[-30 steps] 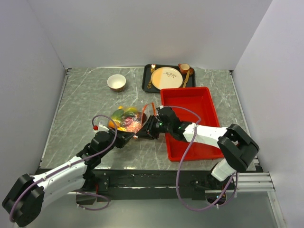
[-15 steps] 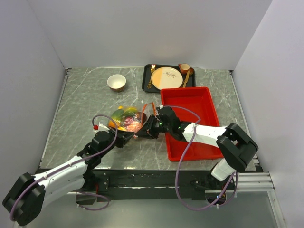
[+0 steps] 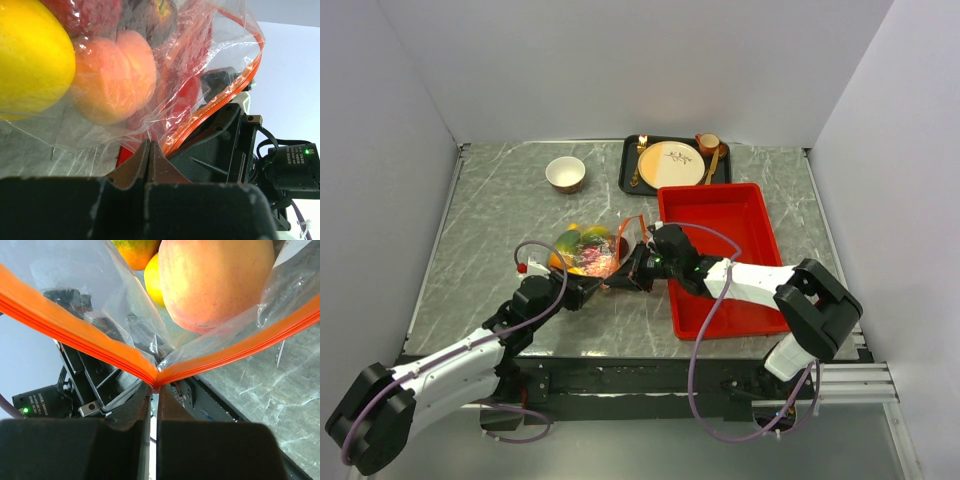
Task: Place the food in the zip-top bag and seal the zipper
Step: Zip the zipper food storage bag at the center of the board.
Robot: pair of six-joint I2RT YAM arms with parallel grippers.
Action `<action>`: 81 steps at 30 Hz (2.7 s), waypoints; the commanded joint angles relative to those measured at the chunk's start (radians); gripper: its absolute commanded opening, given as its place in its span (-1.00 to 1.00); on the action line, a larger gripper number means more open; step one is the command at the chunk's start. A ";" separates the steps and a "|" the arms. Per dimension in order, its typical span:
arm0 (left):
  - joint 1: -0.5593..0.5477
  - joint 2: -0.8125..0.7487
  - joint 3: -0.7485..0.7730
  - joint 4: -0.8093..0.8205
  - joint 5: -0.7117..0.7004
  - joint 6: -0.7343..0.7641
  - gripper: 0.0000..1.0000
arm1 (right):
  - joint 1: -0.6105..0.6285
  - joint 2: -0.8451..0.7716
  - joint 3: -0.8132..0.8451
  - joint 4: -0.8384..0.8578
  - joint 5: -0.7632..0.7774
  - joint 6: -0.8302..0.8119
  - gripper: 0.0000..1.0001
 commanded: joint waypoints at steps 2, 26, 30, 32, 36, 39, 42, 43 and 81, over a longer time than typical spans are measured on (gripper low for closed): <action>-0.004 -0.018 0.006 0.049 0.017 0.001 -0.90 | -0.004 0.004 0.001 0.058 -0.005 0.009 -1.00; -0.015 -0.061 -0.033 0.074 0.041 -0.007 -0.99 | -0.050 0.004 0.000 0.099 -0.001 0.017 -1.00; -0.017 -0.100 -0.073 0.075 0.043 -0.011 -0.99 | -0.085 -0.011 0.013 0.057 0.014 -0.003 -1.00; -0.015 -0.120 -0.084 0.072 0.043 -0.011 -0.99 | -0.090 -0.020 0.028 0.037 0.023 -0.017 -1.00; -0.015 -0.140 -0.092 0.052 0.043 -0.008 -0.99 | -0.105 -0.022 0.037 0.029 0.026 -0.029 -1.00; -0.015 -0.147 -0.095 0.048 0.043 -0.010 -0.99 | -0.116 -0.020 0.046 0.020 0.026 -0.035 -1.00; -0.015 -0.140 -0.095 0.061 0.043 -0.008 -0.98 | -0.108 -0.017 0.065 0.012 0.028 -0.044 -1.00; -0.015 -0.135 -0.096 0.081 0.043 -0.003 -0.98 | -0.108 -0.017 0.069 0.001 0.034 -0.050 -1.00; -0.015 0.196 -0.033 0.448 0.054 -0.068 -0.60 | -0.052 -0.089 0.027 -0.045 0.026 -0.070 -1.00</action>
